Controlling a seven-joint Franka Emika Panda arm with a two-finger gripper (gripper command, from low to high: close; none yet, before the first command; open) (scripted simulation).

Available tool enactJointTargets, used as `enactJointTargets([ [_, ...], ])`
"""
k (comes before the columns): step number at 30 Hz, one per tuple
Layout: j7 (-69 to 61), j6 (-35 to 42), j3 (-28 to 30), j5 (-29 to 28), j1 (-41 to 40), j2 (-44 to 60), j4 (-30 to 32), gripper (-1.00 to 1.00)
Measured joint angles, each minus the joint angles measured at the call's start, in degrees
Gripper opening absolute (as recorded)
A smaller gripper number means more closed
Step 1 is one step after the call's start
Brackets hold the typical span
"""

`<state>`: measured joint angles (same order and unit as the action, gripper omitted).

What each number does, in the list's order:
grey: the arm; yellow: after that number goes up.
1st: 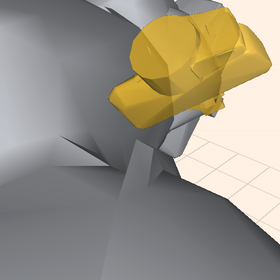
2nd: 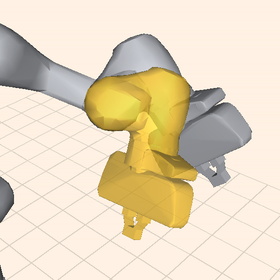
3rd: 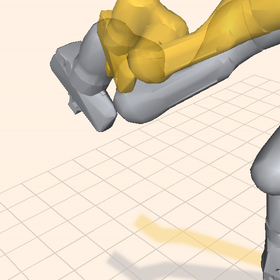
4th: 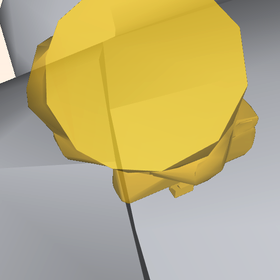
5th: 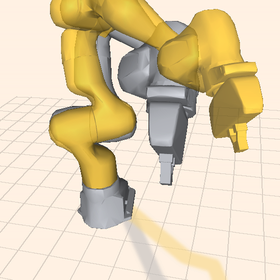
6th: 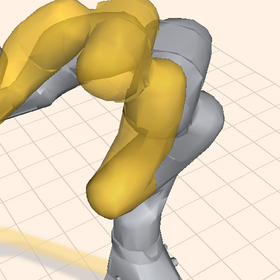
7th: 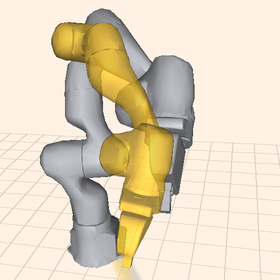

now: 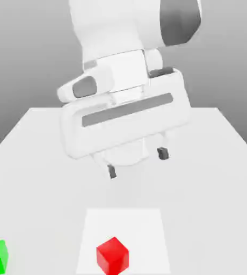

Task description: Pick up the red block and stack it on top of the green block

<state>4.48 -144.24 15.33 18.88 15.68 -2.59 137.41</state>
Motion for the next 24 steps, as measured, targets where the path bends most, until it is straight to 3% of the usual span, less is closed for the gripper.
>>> enactJointTargets([
  [4,-4.55,-3.32,0.11,-1.26,-0.07,7.03,1.39,0.0],
  [10,-6.86,-9.17,1.91,-8.59,0.27,15.61,3.44,0.0],
  [15,-10.54,-15.9,-1.85,-4.62,-2.67,24.03,2.22,0.0],
  [16,-11.11,-16.94,-2.72,-3.85,-3.39,25.36,2.01,-1.0],
  [24,-10.55,-16.0,-2.09,-4.64,-2.9,24.25,2.19,-1.0],
])
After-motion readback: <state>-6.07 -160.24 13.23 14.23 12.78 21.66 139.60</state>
